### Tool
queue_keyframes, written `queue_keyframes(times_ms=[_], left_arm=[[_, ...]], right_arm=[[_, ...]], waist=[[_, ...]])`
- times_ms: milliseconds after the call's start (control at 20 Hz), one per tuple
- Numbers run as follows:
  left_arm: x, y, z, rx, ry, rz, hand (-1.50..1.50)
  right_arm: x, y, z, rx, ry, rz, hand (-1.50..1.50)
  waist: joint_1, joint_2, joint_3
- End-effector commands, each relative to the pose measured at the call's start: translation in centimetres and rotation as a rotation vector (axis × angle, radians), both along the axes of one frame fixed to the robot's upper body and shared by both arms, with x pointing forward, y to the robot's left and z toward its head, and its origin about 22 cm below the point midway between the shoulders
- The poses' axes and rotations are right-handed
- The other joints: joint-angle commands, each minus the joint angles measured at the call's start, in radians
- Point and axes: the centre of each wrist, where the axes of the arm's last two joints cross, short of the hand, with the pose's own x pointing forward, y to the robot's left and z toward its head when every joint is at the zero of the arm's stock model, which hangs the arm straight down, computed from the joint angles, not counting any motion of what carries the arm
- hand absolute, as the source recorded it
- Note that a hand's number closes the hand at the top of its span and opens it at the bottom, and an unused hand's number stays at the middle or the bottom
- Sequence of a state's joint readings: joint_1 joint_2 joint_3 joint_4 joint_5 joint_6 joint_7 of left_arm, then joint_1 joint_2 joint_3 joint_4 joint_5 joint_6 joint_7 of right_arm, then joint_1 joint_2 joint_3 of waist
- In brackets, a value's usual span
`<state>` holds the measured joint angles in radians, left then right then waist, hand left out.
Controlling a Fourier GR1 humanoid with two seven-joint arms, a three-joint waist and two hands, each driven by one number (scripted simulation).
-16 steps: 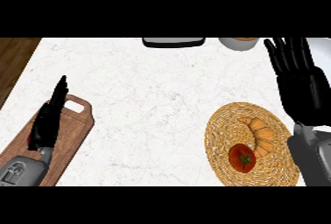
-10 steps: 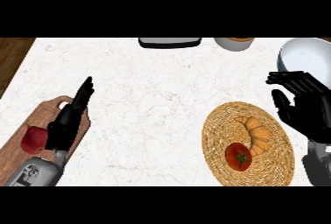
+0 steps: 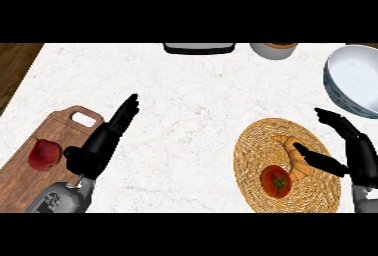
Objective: Pick the croissant from the placemat and place it in the bowl
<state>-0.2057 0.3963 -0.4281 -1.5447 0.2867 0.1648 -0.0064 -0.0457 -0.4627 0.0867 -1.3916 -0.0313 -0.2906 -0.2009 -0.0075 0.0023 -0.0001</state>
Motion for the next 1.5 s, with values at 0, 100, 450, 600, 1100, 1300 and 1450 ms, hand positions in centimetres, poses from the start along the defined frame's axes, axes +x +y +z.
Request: queue_keyframes(times_ms=[0, 100, 450, 600, 1100, 1300, 1450], left_arm=[[1.1, 0.0, 1.2, -0.002, -0.001, -0.049, 0.0], [0.8, -0.4, 0.8, -0.016, -0.005, -0.042, 0.0], [0.2, -0.2, -0.2, -0.002, 0.018, -0.055, 0.0], [-0.2, -0.4, 0.0, -0.005, 0.019, -0.073, 0.0], [0.1, -0.5, 1.3, -0.03, -0.001, -0.053, 0.0], [-2.3, -0.3, -1.9, -0.029, 0.023, -0.037, 0.0], [0.2, -1.7, 0.4, -0.022, 0.003, -0.039, 0.0]], right_arm=[[1.1, -1.1, 1.3, -0.244, 0.078, 0.033, -1.5], [1.5, -2.1, 3.1, -0.329, 0.163, 0.049, -1.5], [3.2, -2.2, 7.4, -0.669, 0.624, 0.153, -1.5], [3.7, -0.9, 9.3, -0.683, 0.804, 0.248, -1.5], [7.7, 6.4, 12.6, -0.654, 1.035, 0.339, -1.5], [6.8, 6.6, 11.4, -0.65, 1.057, 0.326, -1.5], [4.8, 7.6, 9.8, -0.677, 1.019, 0.333, -1.5]], waist=[[0.012, 0.0, -0.001], [0.011, -0.002, -0.002], [0.038, 0.002, -0.008], [0.033, -0.004, -0.006], [0.017, -0.002, -0.001], [0.011, -0.004, 0.0], [0.001, -0.004, 0.0]])
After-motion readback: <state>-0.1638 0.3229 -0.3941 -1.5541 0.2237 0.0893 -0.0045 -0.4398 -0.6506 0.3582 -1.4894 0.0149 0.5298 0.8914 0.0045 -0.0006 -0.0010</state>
